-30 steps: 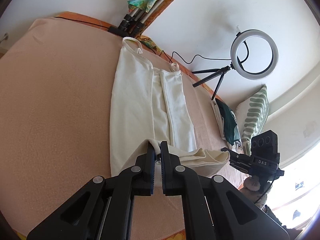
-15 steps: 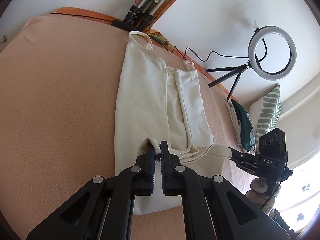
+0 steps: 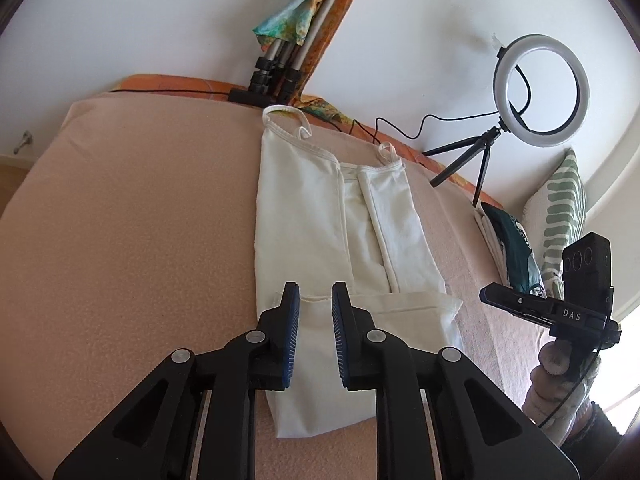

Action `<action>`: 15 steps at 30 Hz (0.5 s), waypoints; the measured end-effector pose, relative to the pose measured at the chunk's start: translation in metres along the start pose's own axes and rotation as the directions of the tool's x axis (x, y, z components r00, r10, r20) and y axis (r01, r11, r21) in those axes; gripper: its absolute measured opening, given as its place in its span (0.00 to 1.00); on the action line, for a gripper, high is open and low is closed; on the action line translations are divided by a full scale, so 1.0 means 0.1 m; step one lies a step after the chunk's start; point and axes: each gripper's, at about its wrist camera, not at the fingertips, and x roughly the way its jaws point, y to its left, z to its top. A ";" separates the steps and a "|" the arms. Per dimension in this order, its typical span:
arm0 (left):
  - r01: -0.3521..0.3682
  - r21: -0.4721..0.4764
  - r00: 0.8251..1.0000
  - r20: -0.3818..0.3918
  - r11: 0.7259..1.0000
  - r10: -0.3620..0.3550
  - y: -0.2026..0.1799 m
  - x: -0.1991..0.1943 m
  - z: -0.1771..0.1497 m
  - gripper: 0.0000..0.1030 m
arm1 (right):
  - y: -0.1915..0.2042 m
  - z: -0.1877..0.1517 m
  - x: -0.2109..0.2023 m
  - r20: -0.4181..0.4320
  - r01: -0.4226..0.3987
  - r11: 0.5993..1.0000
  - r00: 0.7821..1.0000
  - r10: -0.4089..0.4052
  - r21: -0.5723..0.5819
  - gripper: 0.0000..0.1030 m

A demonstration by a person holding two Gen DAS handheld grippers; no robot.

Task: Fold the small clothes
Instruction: 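Lay the hem over the camisole body and open the right gripper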

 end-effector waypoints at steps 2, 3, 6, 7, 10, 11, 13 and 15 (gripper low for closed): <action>0.031 0.044 1.000 -0.008 0.999 -0.031 -0.12 -0.02 -0.06 0.14 | 0.17 -0.06 -0.01 -0.010 -0.010 0.996 1.000 0.009 -0.087 0.26; 0.045 0.076 0.999 -0.021 0.996 -0.043 -0.19 0.00 -0.10 0.14 | 0.26 -0.10 0.00 -0.020 -0.015 0.991 1.000 0.013 -0.133 0.26; 0.068 0.143 0.996 -0.073 0.987 -0.057 -0.36 0.10 -0.24 0.14 | 0.49 -0.26 0.14 -0.082 -0.031 0.966 0.997 0.010 -0.256 0.26; 0.075 0.156 0.994 -0.089 0.985 -0.061 -0.40 0.14 -0.27 0.14 | 0.54 -0.31 0.19 -0.103 -0.030 0.958 0.995 0.001 -0.287 0.26; 0.066 0.184 0.991 -0.128 0.981 -0.042 -0.44 0.28 -0.35 0.14 | 0.63 -0.41 0.35 -0.141 -0.014 0.936 0.989 -0.038 -0.352 0.26; 0.051 0.184 0.990 -0.135 0.982 -0.026 -0.43 0.32 -0.37 0.14 | 0.64 -0.43 0.40 -0.143 0.002 0.929 0.988 -0.059 -0.370 0.26; 0.017 0.194 0.991 -0.135 0.981 0.010 -0.40 0.37 -0.39 0.14 | 0.66 -0.45 0.48 -0.141 0.032 0.914 0.985 -0.097 -0.405 0.26; -0.028 0.214 0.991 -0.122 0.976 0.055 -0.37 0.40 -0.40 0.14 | 0.64 -0.44 0.56 -0.139 0.062 0.905 0.981 -0.132 -0.420 0.26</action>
